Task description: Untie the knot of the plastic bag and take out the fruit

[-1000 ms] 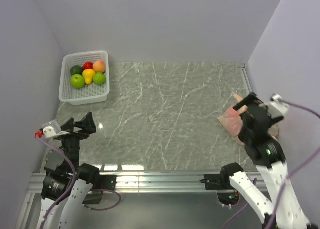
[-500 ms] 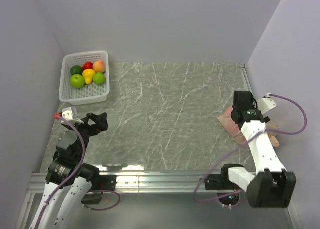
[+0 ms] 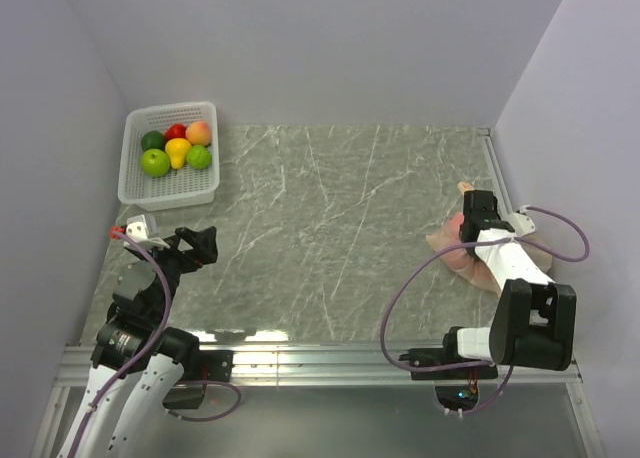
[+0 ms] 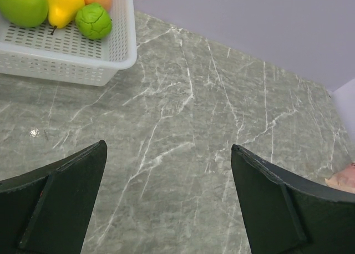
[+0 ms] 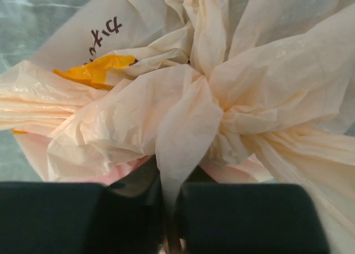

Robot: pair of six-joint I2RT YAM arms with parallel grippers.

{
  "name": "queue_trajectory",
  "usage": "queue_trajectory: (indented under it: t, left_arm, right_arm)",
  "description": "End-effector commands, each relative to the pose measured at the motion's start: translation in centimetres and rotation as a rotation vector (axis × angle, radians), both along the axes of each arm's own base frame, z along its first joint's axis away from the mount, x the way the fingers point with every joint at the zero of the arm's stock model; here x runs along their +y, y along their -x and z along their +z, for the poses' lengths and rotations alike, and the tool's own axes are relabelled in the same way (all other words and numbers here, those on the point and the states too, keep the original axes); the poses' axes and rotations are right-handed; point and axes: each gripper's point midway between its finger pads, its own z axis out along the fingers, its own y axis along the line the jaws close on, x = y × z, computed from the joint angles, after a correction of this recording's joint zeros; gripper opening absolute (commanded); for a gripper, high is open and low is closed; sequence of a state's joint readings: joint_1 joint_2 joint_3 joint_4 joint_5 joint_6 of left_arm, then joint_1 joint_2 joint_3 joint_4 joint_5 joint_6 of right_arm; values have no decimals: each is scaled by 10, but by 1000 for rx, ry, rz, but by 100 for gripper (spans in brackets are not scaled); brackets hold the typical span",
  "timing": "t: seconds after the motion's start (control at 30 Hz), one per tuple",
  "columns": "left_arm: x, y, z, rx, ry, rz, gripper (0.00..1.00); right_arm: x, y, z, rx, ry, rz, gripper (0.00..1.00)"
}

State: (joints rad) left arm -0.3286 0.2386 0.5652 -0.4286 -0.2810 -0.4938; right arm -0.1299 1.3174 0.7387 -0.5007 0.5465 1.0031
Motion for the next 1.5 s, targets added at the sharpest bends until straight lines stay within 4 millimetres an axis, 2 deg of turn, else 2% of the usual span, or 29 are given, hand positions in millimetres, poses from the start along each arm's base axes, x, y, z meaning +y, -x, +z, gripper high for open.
queue_trajectory:
  t: [0.0,0.03,0.17,0.2,0.3,0.33,0.4,0.43,0.53,0.57,0.6,0.63,0.67,0.7,0.77,0.8,0.83,0.87,0.9,0.97,1.0,1.1,1.13,1.17,1.27,1.33,1.37,1.43,1.47]
  left_arm:
    - [-5,1,14,-48,20,-26,99]
    - [-5,1,14,-51,21,-27,99]
    - [-7,1,14,-52,22,-36,98]
    - [-7,1,14,-55,21,-38,98]
    - [-9,1,13,-52,19,-46,98]
    - [-9,1,13,-51,21,-49,98]
    - [-11,0,10,-40,16,-58,98]
    - [-15,0,10,-41,16,-75,98]
    - [-24,-4,4,-23,10,-120,98]
    - [-31,-5,1,-5,8,-155,98]
    - [-37,-7,-1,5,23,-174,98]
    - [-42,-8,-3,20,35,-194,99]
    - [-53,-7,-2,26,58,-250,99]
    - [-61,-10,-9,70,91,-276,99]
    - [-76,-11,-10,114,135,-335,99]
    - [-90,-11,-18,173,165,-395,99]
    - [-97,-10,-15,192,183,-427,99]
    - [-104,-13,-24,246,191,-449,99]
    - [-111,-10,-25,273,209,-486,99]
    - [-123,-11,-24,312,243,-515,99]
    - [-129,-11,-20,301,256,-534,99]
    - [-152,-6,-20,321,293,-584,97]
    - [-156,-9,-17,307,292,-566,97]
    - [-170,-4,-22,335,280,-594,96]
    - [-192,-5,-30,359,229,-592,94]
    - [-205,-5,-30,358,208,-600,91]
    - [-216,-6,-40,374,177,-601,91]
    - [-229,-8,-42,378,150,-608,91]
    - [-239,-7,-56,413,116,-611,90]
  right_arm:
    - [14,-13,12,-56,14,106,3]
    - [20,-18,18,-63,26,152,0]
    - [76,-40,43,-71,107,474,0]
    - [108,-44,49,-83,114,600,0]
    - [165,-50,67,-133,108,845,0]
    - [199,-44,70,-155,86,955,0]
    - [232,-36,74,-181,76,1086,0]
    - [262,-25,76,-204,62,1176,0]
    - [300,-10,74,-226,38,1264,0]
    - [325,4,67,-220,12,1341,0]
    - [338,8,67,-227,-2,1374,1]
    - [350,13,66,-227,-17,1403,5]
    - [369,25,60,-209,-20,1474,19]
    - [384,27,69,-225,-31,1507,33]
    - [401,36,76,-223,-21,1564,66]
    - [416,40,91,-253,-27,1599,72]
    - [421,41,99,-265,-19,1626,76]
    - [422,43,107,-264,-17,1640,80]
    - [426,39,126,-300,-8,1640,80]
    - [411,32,142,-290,80,1629,82]
    - [406,22,159,-312,110,1607,83]
    - [374,2,169,-275,202,1546,83]
    - [355,-13,169,-262,218,1504,83]
    - [352,-15,170,-270,192,1523,82]
    - [332,-29,158,-258,160,1533,77]
    - [328,-29,145,-235,137,1566,75]
    - [327,-33,141,-240,111,1574,75]
    - [323,-33,126,-222,84,1569,75]
    - [322,-34,120,-213,72,1561,75]
